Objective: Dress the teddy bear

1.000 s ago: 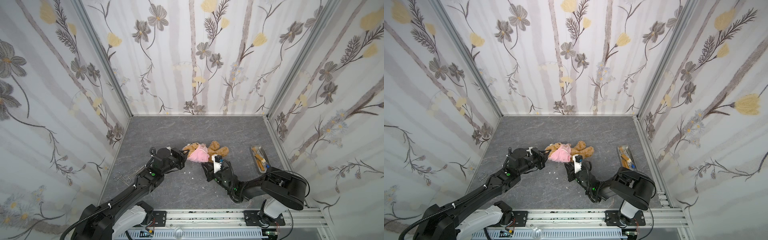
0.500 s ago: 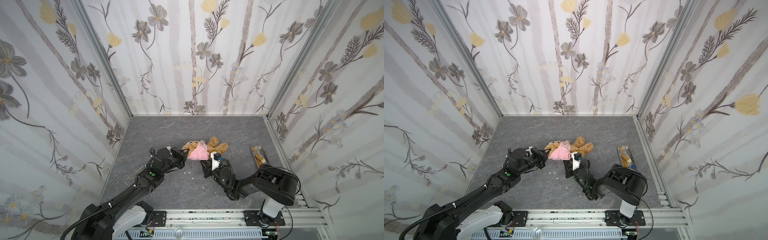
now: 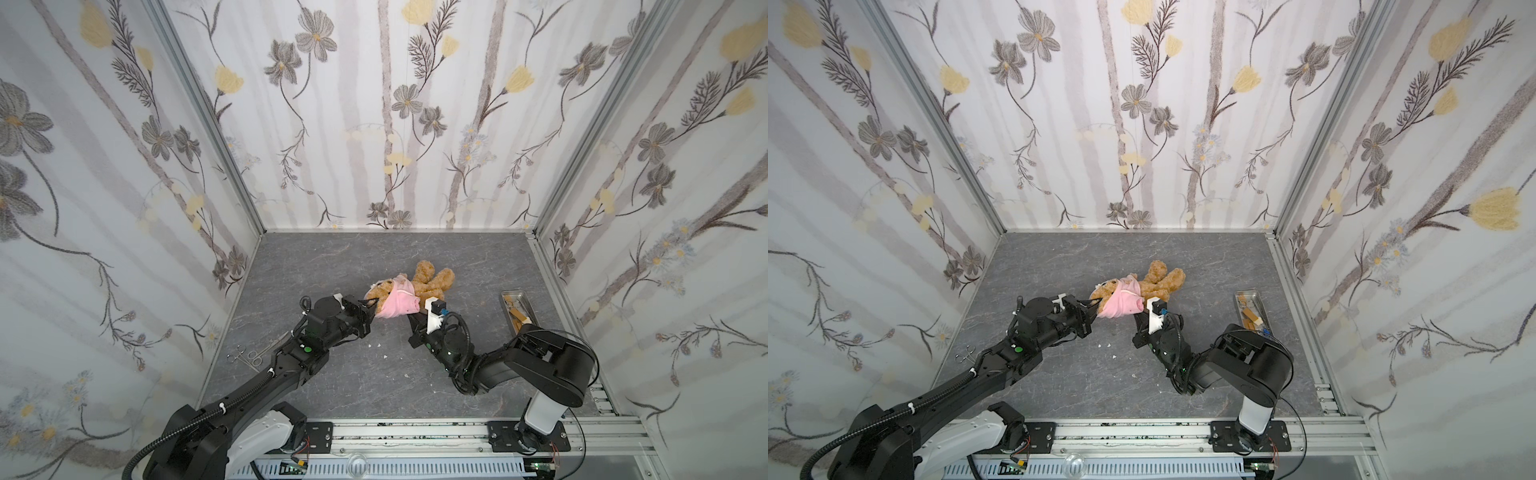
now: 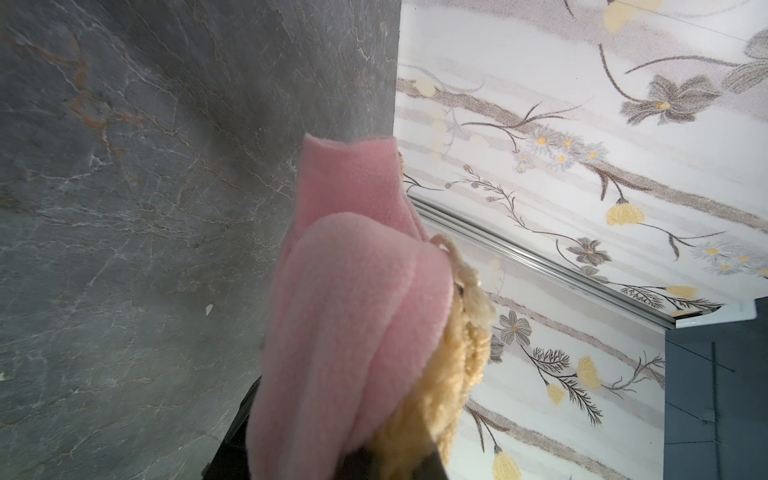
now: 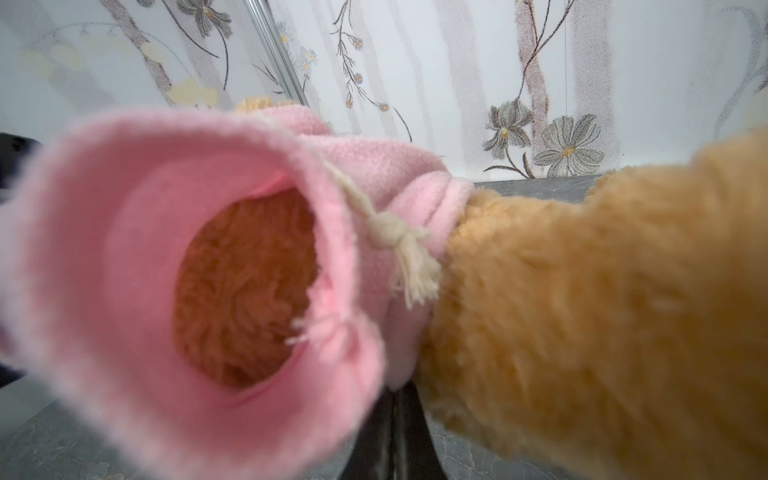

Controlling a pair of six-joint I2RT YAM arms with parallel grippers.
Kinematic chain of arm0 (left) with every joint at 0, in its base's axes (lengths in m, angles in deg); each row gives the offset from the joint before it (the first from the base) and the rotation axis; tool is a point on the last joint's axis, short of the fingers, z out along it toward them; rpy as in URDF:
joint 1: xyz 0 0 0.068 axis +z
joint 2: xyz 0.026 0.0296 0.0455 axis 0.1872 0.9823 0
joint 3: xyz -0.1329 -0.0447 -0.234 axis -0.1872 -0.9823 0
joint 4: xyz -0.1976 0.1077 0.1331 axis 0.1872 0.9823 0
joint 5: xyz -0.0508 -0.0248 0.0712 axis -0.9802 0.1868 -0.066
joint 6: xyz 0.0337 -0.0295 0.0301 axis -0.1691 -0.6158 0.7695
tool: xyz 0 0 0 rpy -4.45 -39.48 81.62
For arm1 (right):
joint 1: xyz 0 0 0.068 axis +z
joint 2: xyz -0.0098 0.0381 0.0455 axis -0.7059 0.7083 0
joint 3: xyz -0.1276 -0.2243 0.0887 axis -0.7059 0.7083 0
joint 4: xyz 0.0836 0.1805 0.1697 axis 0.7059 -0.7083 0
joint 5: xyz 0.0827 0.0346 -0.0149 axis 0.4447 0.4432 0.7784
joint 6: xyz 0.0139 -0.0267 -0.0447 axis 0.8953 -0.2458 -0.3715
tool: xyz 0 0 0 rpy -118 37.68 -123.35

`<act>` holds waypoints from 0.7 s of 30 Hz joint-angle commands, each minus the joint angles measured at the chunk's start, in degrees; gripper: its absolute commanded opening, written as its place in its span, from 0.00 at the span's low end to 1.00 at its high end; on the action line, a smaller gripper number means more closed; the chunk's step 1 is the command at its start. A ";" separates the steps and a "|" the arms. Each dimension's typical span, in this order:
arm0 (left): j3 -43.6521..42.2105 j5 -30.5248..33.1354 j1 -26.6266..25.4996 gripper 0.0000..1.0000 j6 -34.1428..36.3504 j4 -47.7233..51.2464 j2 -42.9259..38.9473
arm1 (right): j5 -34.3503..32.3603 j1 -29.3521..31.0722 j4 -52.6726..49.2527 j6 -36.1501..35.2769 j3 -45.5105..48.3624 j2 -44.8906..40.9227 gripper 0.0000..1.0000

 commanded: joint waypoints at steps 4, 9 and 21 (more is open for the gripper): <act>-0.71 -0.87 0.38 0.00 -1.12 -3.29 0.57 | -3.98 -0.13 2.41 1.21 2.73 -2.11 0.00; -0.67 -1.77 2.03 0.00 1.18 -3.10 0.95 | -13.02 -0.18 -9.17 6.18 3.42 -5.96 0.00; 0.66 -3.88 4.87 0.00 8.14 0.33 2.61 | -22.15 -2.57 -30.89 15.72 3.68 -12.88 0.00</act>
